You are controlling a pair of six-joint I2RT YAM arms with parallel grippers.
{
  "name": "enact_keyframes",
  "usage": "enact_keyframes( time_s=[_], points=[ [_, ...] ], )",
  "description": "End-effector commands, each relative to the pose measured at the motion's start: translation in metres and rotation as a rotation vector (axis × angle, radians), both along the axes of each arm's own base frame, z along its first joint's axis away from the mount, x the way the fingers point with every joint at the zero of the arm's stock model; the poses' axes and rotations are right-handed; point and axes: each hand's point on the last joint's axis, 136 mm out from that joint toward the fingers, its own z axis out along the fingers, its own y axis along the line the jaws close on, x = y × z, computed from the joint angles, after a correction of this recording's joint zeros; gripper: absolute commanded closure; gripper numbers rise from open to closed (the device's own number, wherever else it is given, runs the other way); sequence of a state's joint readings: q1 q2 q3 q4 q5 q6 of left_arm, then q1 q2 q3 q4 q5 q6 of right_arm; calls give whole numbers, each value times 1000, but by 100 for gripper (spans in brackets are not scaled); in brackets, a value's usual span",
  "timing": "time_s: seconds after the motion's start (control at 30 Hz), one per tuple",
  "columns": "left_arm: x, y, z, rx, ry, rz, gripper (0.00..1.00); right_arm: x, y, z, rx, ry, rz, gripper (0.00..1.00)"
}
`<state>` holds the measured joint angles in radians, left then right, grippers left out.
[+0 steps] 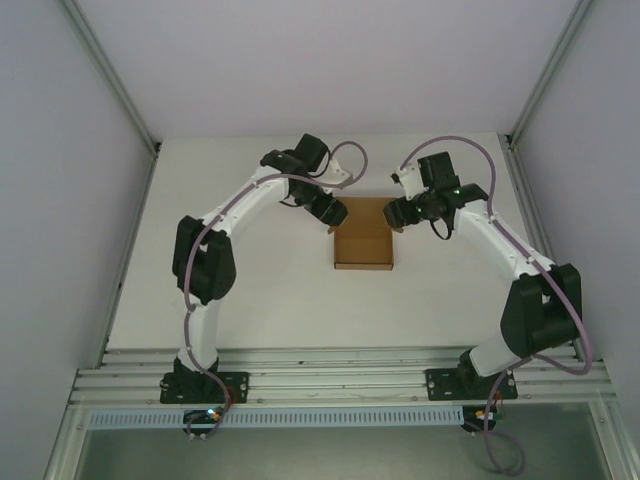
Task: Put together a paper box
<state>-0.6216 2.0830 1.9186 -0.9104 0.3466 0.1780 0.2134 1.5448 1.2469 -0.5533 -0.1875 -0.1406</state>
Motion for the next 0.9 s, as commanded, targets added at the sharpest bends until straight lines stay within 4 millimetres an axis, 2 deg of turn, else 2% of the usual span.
enact_keyframes(
  time_s=[0.0,0.07,0.17,0.2,0.33,0.43,0.63,0.87],
  points=[
    [-8,2,18,25,-31,-41,43,-9,4,-9,3,74,50,49],
    [-8,2,19,40,-44,-41,52,-10,5,-10,9,76,54,54],
    [-11,3,18,63,-57,-46,58,-11,4,-13,7,80,53,55],
    [-11,2,17,70,-61,-46,64,-10,4,-13,5,79,52,56],
    [-4,3,14,100,-68,-17,82,-9,4,-18,-1,89,48,69],
    [-1,1,14,104,-66,-4,92,-8,2,-23,-12,107,41,77],
    [-7,0,16,123,-91,-44,98,-3,-8,-27,-71,93,16,72],
    [-7,0,12,133,-96,-65,100,2,-2,-33,-49,88,44,72]
  ],
)
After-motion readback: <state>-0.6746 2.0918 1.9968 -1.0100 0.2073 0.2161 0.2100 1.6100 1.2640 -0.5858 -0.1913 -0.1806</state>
